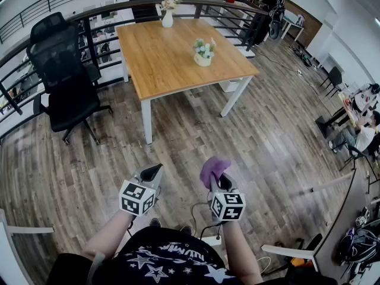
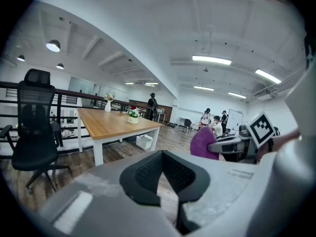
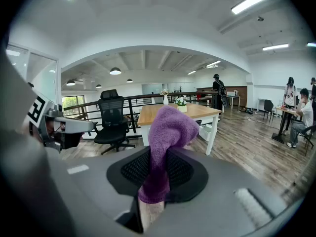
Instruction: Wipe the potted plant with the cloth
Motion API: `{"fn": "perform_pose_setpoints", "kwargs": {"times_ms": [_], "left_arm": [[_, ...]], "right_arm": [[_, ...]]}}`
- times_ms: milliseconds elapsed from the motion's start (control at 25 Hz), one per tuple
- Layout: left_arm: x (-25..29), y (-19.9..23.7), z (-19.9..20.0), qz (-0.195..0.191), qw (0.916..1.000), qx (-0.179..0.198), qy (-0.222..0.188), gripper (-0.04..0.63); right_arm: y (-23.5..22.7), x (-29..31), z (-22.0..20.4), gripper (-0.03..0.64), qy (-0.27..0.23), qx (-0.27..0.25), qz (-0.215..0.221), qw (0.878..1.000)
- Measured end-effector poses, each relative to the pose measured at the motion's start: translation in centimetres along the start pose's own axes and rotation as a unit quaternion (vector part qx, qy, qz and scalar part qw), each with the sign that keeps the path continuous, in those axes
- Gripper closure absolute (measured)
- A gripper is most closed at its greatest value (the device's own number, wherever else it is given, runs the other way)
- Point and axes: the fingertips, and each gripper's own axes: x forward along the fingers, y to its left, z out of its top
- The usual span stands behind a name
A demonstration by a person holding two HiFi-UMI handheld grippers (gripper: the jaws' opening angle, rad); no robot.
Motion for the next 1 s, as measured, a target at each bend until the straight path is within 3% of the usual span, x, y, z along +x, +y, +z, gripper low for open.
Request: {"fn": "perform_pose_setpoints", "kwargs": {"times_ms": [640, 1000], "left_arm": [[-0.9, 1.3, -0.7, -0.003, 1.0, 0.0, 0.001, 0.594], [-1.6, 3.4, -2.0, -0.014, 0.9998, 0.0, 0.012, 0.594]], "right_arm": [[1.0, 0.6, -0.1, 0.54, -0.003, 0.002, -0.005, 1.0], [1.2, 1.6, -0.4, 0.537, -0.02, 0.038, -0.04, 0.998]]}}
